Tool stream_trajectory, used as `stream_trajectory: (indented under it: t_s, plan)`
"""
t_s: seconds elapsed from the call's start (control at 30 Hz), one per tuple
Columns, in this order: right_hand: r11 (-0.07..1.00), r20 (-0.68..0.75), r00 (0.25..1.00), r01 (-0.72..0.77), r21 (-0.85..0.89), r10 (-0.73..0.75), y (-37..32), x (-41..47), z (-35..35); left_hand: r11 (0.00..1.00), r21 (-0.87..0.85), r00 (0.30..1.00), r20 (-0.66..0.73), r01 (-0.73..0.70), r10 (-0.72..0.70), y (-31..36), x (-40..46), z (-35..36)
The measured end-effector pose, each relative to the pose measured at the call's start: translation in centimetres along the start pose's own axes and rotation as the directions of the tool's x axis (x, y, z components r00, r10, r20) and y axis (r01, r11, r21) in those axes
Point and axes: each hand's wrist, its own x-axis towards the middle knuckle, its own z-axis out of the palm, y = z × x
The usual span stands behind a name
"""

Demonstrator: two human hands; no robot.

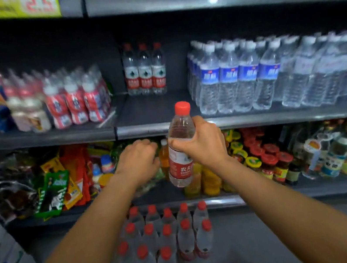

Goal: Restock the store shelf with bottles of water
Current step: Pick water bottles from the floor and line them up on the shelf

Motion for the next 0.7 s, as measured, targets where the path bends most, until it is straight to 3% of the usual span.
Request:
stream_trajectory:
  t_s: [0.37, 0.7]
  plan:
    - [0.996, -0.201, 0.977, 0.082, 0.019, -0.077, -3.7, 16.2, -0.7, 0.997, 0.077, 0.981, -0.193, 0.026, -0.011, -5.5, 13.2, -5.9]
    - [0.999, -0.205, 0.979, -0.024, -0.038, 0.016, -1.2, 27.3, 3.7, 0.998, 0.066, 0.985, -0.173, 0.024, -0.013, -9.0, 21.2, -3.4]
